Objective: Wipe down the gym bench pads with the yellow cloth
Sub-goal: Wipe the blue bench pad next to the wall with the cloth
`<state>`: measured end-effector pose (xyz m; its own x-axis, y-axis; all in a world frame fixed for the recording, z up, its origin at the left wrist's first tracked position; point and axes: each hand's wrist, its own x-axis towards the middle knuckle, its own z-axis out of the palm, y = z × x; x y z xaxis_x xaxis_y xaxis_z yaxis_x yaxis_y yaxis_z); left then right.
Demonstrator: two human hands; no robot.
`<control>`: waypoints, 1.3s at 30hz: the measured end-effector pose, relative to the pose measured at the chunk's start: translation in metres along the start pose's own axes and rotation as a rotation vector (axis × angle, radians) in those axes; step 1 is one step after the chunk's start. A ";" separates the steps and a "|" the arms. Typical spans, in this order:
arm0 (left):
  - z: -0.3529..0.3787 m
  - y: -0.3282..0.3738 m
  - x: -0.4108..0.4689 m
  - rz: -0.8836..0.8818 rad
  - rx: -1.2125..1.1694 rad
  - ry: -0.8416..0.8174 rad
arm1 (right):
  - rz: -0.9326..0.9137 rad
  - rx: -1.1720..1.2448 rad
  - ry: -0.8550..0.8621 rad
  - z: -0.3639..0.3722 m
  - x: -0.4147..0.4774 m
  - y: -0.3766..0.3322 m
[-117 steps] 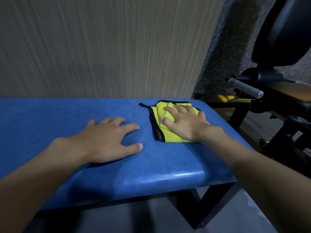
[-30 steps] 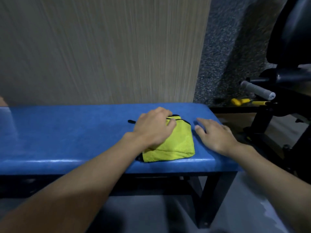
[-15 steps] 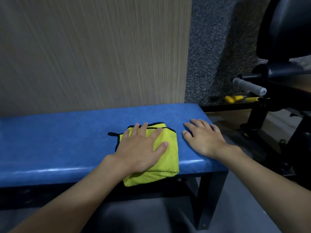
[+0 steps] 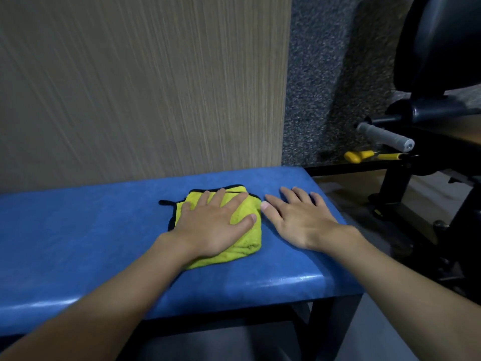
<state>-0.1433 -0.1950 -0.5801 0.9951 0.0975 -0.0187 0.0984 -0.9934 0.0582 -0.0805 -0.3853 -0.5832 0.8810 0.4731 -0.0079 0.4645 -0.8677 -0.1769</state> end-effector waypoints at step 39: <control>0.001 -0.006 -0.098 0.038 0.038 0.062 | 0.009 -0.024 0.064 -0.014 0.011 -0.009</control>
<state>-0.2410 -0.1986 -0.5799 0.9971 0.0617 0.0451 0.0609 -0.9980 0.0196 -0.0742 -0.3744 -0.5674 0.8888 0.4552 0.0538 0.4578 -0.8758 -0.1533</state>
